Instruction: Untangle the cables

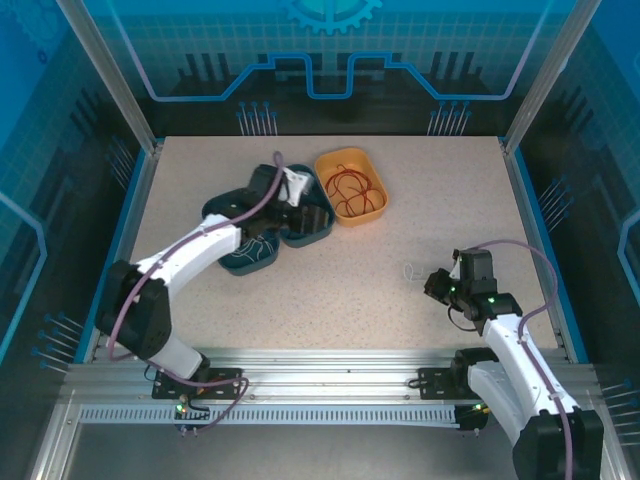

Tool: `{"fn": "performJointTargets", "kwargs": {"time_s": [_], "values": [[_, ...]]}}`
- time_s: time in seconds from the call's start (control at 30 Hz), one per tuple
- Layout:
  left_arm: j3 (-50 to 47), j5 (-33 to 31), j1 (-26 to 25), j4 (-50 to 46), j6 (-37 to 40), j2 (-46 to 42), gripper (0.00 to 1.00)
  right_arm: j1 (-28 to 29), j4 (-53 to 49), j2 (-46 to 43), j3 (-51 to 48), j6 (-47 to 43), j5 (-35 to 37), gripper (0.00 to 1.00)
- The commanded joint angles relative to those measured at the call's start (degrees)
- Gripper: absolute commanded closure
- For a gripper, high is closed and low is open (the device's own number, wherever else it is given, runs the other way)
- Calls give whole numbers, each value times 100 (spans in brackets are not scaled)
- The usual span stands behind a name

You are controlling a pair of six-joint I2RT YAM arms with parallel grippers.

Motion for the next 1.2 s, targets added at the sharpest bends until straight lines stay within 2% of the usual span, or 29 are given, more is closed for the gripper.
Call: {"fn": "performJointTargets", "kwargs": {"time_s": [0.0, 0.2, 0.33, 0.53, 0.7, 0.97, 1.03, 1.17], "values": [[-130, 554, -396, 864, -105, 208, 38, 105, 279, -144, 132, 108, -512, 94], [-488, 805, -915, 1764, -190, 298, 41, 113, 970, -271, 36, 389, -1261, 94], [-896, 1203, -945, 2746, -743, 295, 42, 123, 1348, -263, 32, 526, -1588, 94], [-1247, 1461, -950, 3958, -1479, 420, 42, 143, 1979, -228, 24, 832, -2106, 94], [-1218, 1741, -994, 4415, -1843, 661, 47, 175, 2206, -290, 33, 1036, -2201, 93], [-1183, 1832, -1088, 4643, -2109, 874, 57, 224, 2283, -439, 33, 1153, -2200, 92], [-1157, 1855, -1115, 4645, -2103, 894, 61, 231, 2310, -440, 33, 1164, -2209, 92], [-1036, 1932, -1189, 4450, -2020, 962, 62, 246, 2327, -443, 33, 1173, -2176, 92]]}}
